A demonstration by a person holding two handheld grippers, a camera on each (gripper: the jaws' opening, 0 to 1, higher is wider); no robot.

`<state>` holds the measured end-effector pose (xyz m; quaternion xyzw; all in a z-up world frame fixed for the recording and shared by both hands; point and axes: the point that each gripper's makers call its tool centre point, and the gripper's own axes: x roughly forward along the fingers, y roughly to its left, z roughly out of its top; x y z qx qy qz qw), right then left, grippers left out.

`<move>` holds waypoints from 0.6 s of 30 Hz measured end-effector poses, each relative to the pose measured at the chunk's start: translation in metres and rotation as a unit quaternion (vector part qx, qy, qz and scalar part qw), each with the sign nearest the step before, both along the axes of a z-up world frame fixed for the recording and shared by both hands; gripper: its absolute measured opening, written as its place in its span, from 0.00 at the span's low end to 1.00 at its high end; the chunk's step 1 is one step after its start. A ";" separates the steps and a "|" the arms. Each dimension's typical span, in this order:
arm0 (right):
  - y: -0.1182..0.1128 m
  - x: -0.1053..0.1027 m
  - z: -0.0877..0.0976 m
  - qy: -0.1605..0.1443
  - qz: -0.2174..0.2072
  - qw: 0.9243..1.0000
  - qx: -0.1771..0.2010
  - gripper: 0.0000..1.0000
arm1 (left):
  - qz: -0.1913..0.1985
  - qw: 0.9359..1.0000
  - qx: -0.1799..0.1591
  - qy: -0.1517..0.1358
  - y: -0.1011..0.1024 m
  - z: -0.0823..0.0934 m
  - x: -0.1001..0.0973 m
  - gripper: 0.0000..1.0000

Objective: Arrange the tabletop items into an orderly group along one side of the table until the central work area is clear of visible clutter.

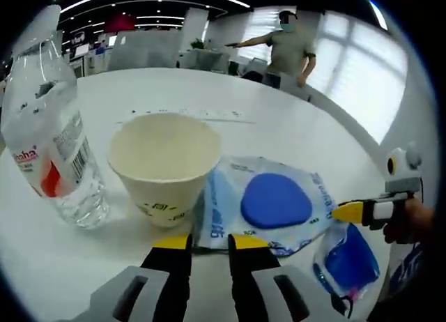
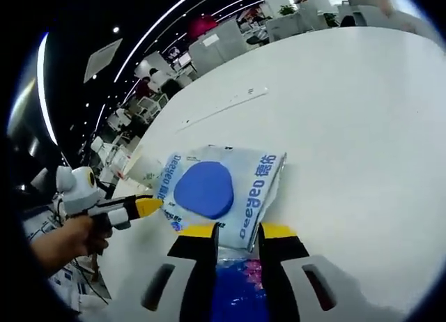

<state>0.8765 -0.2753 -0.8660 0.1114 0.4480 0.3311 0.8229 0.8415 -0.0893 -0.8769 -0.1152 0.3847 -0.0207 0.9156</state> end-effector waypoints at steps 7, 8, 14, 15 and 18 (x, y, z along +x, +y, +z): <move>-0.006 -0.001 -0.005 0.015 -0.011 1.000 -0.003 0.02 | -0.004 1.000 -0.009 -0.003 0.002 0.000 0.002 0.13; -0.006 0.000 -0.005 0.015 -0.012 1.000 -0.002 0.02 | -0.002 1.000 -0.012 -0.002 0.002 0.001 0.003 0.13; -0.007 0.002 -0.004 0.011 -0.010 1.000 0.003 0.07 | 0.014 1.000 -0.005 -0.005 0.008 0.005 0.004 0.14; -0.006 0.005 -0.001 0.000 -0.012 1.000 0.010 0.12 | 0.019 1.000 -0.005 -0.006 0.009 0.004 0.004 0.14; -0.004 0.005 0.000 0.001 -0.014 1.000 0.019 0.18 | 0.030 1.000 -0.004 -0.007 0.013 0.004 0.004 0.15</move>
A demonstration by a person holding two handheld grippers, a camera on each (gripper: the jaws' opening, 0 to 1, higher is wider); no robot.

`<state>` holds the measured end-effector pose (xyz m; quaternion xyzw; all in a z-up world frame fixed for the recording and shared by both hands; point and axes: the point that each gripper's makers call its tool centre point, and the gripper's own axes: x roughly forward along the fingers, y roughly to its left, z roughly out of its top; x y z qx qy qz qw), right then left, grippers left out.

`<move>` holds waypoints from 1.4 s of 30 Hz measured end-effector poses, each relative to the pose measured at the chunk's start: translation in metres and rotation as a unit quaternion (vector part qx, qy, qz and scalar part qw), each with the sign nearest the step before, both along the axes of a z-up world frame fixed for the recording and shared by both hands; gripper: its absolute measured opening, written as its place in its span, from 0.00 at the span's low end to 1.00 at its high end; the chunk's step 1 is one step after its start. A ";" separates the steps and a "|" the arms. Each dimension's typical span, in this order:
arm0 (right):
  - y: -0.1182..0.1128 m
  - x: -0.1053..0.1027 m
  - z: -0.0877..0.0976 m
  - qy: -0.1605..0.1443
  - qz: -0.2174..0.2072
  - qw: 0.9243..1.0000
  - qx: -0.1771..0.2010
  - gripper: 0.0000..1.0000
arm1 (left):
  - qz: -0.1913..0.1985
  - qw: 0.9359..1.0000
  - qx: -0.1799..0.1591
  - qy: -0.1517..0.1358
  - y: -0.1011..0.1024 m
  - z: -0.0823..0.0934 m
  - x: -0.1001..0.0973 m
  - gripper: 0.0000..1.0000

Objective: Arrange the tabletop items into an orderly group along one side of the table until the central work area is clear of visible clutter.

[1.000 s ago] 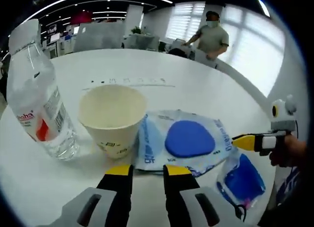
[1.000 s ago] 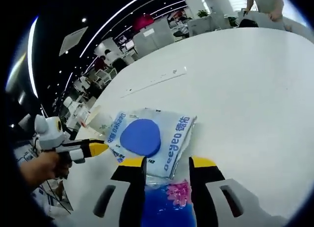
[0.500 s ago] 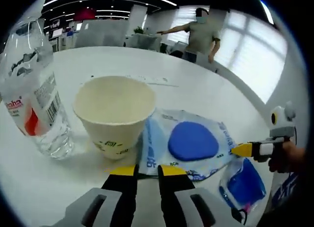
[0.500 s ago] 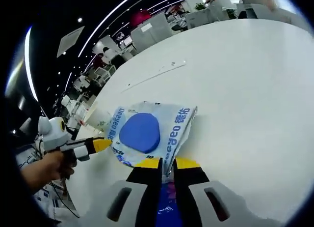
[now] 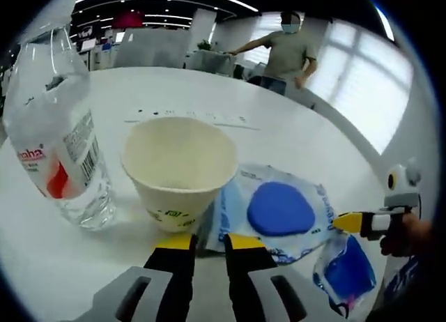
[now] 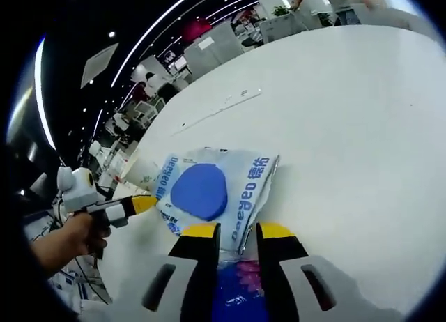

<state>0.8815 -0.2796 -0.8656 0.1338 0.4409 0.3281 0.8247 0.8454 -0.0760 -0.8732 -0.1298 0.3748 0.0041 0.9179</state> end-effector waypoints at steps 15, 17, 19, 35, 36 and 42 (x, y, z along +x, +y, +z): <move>0.006 -0.004 -0.005 0.014 0.006 1.000 -0.005 0.16 | 0.011 1.000 0.003 -0.008 0.004 0.009 0.004 0.16; 0.006 -0.005 -0.006 0.015 0.008 1.000 -0.005 0.16 | 0.011 1.000 -0.001 -0.004 0.004 0.006 0.004 0.16; 0.006 -0.003 -0.007 0.016 0.008 1.000 -0.005 0.15 | 0.009 1.000 -0.013 0.000 0.001 0.003 0.003 0.13; 0.004 -0.002 -0.014 0.021 0.015 0.999 -0.021 0.05 | -0.012 1.000 -0.018 0.003 -0.014 0.000 0.005 0.08; 0.004 -0.001 -0.014 0.021 0.015 0.999 -0.023 0.05 | -0.017 1.000 -0.018 0.003 -0.016 0.000 0.004 0.08; 0.002 0.000 -0.012 0.010 0.018 0.999 -0.036 0.02 | -0.051 0.999 0.006 0.001 -0.021 0.000 0.006 0.00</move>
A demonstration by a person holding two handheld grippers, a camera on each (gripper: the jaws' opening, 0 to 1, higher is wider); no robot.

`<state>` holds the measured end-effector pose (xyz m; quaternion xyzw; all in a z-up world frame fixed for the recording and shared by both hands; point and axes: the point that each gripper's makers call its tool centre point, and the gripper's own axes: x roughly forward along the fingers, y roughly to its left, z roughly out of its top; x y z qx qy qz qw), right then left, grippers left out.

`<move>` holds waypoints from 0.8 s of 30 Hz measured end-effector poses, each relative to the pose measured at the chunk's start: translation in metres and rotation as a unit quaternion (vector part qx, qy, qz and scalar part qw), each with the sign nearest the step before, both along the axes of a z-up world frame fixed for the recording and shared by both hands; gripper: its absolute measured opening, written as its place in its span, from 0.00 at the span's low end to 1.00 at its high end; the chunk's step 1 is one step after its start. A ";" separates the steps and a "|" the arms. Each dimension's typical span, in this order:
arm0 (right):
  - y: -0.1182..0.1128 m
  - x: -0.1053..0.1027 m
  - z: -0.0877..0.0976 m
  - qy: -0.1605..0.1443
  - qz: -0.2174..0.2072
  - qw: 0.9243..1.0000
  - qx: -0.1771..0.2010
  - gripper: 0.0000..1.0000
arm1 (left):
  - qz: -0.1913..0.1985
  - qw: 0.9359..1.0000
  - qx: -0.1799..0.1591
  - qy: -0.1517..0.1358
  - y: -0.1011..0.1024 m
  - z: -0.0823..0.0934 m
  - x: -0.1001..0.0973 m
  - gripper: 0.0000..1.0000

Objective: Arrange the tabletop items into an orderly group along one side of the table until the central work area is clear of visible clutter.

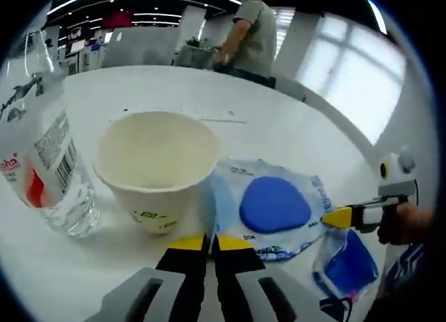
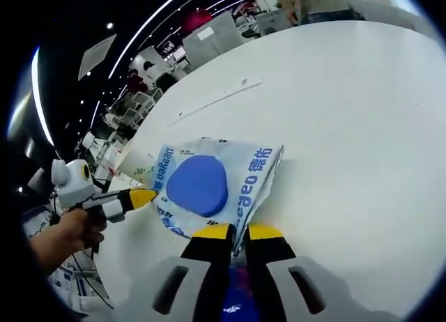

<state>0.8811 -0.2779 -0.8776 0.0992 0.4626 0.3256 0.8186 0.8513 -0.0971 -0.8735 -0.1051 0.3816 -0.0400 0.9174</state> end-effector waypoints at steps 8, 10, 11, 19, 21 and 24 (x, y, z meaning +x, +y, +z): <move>-0.009 0.004 0.008 -0.045 0.011 0.998 -0.031 0.00 | -0.016 1.000 -0.003 -0.005 -0.014 0.003 -0.002 0.00; -0.013 0.007 0.008 -0.052 0.011 0.998 -0.034 0.00 | -0.019 1.000 -0.005 -0.011 -0.016 0.007 -0.001 0.00; -0.016 0.008 0.009 -0.056 0.008 0.998 -0.036 0.00 | -0.019 1.000 -0.007 -0.013 -0.019 0.009 -0.001 0.00; -0.029 0.015 0.018 -0.075 -0.011 0.996 -0.037 0.00 | -0.020 0.999 -0.009 -0.041 -0.034 0.027 0.004 0.00; -0.030 0.017 0.018 -0.079 -0.013 0.996 -0.037 0.00 | -0.019 0.999 -0.006 -0.046 -0.034 0.027 0.006 0.00; -0.032 0.021 0.020 -0.086 -0.021 0.995 -0.038 0.00 | -0.012 0.999 -0.008 -0.052 -0.038 0.030 0.008 0.00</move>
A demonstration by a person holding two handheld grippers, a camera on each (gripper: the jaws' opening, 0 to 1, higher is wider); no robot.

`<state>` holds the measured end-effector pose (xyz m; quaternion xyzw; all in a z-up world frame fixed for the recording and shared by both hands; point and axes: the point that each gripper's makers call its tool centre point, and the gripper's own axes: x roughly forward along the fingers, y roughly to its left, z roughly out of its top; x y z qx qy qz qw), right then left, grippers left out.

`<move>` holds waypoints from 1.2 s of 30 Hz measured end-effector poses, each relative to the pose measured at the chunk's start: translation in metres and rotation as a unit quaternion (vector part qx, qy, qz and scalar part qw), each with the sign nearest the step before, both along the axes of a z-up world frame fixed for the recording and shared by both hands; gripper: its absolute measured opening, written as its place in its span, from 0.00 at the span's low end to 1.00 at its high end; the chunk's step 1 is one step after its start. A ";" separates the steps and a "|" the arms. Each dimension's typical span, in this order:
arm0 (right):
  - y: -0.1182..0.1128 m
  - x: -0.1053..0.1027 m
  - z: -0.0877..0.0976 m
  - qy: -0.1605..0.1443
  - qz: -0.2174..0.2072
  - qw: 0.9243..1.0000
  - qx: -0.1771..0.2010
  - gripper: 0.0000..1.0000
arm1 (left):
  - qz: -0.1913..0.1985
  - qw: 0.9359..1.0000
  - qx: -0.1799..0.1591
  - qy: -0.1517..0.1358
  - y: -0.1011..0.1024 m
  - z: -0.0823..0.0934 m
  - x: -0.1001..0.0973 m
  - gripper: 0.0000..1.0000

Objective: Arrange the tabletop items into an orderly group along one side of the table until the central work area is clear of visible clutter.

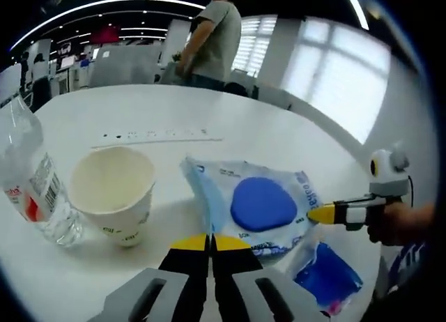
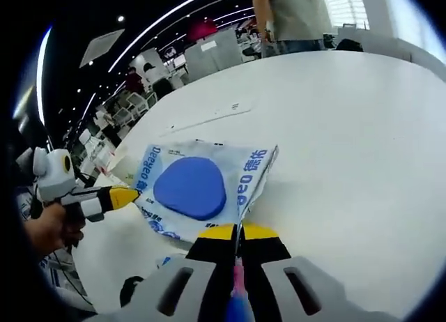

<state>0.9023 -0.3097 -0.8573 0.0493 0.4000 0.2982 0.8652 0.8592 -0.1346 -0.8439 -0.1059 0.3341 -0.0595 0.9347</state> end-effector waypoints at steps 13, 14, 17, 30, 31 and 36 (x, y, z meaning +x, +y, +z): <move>-0.006 0.022 0.009 -0.029 -0.041 0.999 0.008 0.00 | 0.021 1.000 -0.001 -0.016 -0.008 0.006 0.009 0.00; -0.005 0.025 0.009 -0.029 -0.045 0.998 0.011 0.00 | 0.026 1.000 -0.002 -0.015 -0.007 0.004 0.009 0.00; -0.003 0.029 0.009 -0.034 -0.051 0.998 0.013 0.00 | 0.040 0.999 -0.010 -0.012 -0.004 0.000 0.010 0.00; 0.017 0.044 0.000 -0.045 -0.049 0.998 0.005 0.00 | 0.078 0.997 -0.011 0.004 0.016 -0.011 0.015 0.00; 0.018 0.045 -0.002 -0.044 -0.048 0.998 0.008 0.00 | 0.080 0.997 -0.010 0.005 0.016 -0.012 0.015 0.00; 0.021 0.044 -0.007 -0.041 -0.041 0.998 0.001 0.00 | 0.082 0.996 -0.016 0.020 0.020 -0.021 0.014 0.00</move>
